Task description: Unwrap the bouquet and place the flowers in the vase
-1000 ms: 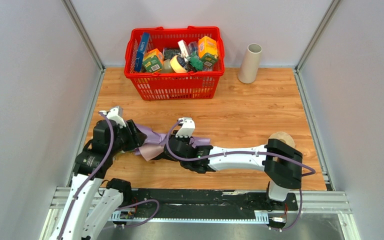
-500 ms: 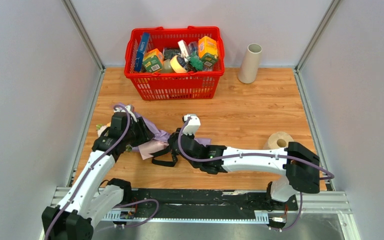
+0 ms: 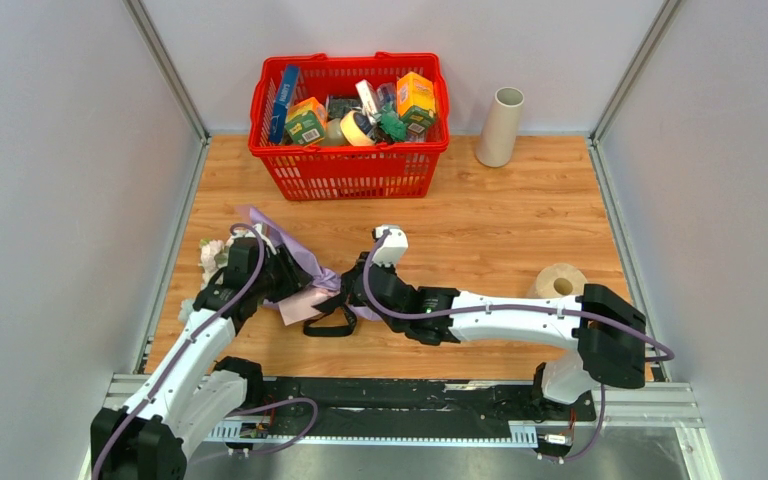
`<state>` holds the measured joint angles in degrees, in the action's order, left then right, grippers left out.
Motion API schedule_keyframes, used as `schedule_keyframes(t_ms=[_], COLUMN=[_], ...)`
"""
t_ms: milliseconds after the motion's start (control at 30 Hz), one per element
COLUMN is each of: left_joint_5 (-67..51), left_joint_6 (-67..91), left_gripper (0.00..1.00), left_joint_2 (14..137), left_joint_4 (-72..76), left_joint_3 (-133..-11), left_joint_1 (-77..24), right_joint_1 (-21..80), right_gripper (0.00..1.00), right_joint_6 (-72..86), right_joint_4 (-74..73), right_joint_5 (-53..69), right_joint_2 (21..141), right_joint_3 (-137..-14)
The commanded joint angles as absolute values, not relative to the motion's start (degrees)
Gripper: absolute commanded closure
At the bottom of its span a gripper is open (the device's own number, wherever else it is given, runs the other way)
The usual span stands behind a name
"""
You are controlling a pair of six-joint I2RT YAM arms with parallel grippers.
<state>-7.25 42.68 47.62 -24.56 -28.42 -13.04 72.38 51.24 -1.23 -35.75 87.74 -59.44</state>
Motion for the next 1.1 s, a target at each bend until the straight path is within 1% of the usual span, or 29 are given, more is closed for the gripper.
schedule_keyframes(t_ms=[0,300,433,533,833,1067], left_joint_5=[-6.77,-5.54,-4.66,-4.75,-4.13,-3.6], left_joint_6=[45.26,45.26,45.35,45.53,45.0,44.82], left_gripper=[0.48,0.48,0.49,0.48,0.47,0.47], left_joint_2=[47.02,48.6,49.13,50.18,50.63,50.71], left_joint_4=[-23.29,-22.68,-21.89,-21.1,-21.18,-21.27], left_joint_3=[-25.4,-24.7,-23.64,-23.12,-23.03,-23.03], left_joint_1=[-13.01,-13.01,-13.01,-13.01,-12.92,-13.01], right_joint_1=[71.63,71.1,71.1,69.79,66.28,61.53], right_gripper=[1.0,1.0,1.0,1.0,1.0,1.0], right_joint_6=[53.61,52.38,51.24,50.89,41.23,36.31], right_joint_4=[2.9,3.51,3.69,3.87,3.96,3.87], right_joint_5=[-36.3,-38.49,-43.84,-44.91,-53.52,-56.77], right_joint_2=[84.2,79.19,78.57,77.96,71.81,65.75], right_joint_3=[-63.28,-63.28,-63.02,-62.84,-66.44,-67.41])
